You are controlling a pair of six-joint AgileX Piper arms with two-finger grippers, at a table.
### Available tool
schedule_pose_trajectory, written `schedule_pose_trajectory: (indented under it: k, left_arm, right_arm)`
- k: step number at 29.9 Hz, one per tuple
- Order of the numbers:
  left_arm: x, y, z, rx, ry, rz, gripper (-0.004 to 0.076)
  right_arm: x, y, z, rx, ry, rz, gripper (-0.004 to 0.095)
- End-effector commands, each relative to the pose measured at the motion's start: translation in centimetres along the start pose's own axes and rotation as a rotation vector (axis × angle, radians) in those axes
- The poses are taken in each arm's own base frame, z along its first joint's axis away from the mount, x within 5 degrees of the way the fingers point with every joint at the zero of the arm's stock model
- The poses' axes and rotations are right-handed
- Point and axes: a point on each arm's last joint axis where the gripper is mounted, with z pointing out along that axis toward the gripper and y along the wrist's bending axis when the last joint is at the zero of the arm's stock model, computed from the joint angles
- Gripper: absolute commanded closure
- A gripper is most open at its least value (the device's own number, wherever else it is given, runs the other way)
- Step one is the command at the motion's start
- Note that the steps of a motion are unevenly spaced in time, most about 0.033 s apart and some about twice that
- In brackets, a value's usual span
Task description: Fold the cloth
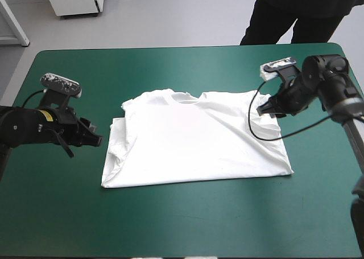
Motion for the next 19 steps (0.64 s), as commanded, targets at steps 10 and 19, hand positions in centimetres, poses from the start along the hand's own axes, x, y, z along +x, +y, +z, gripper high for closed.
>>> schedule_pose_trajectory:
  k: [10,19]
  left_arm:
    - [3.5,0.4,7.0,-0.009,0.243,-0.011,0.0293]
    - [3.7,0.4,13.4,0.069,0.339,-0.028,0.0266]
  right_arm:
    - [9.6,1.2,-5.3,0.161,-0.084,0.065,0.0495]
    - [10.2,1.3,-4.6,0.157,-0.068,0.066,0.0495]
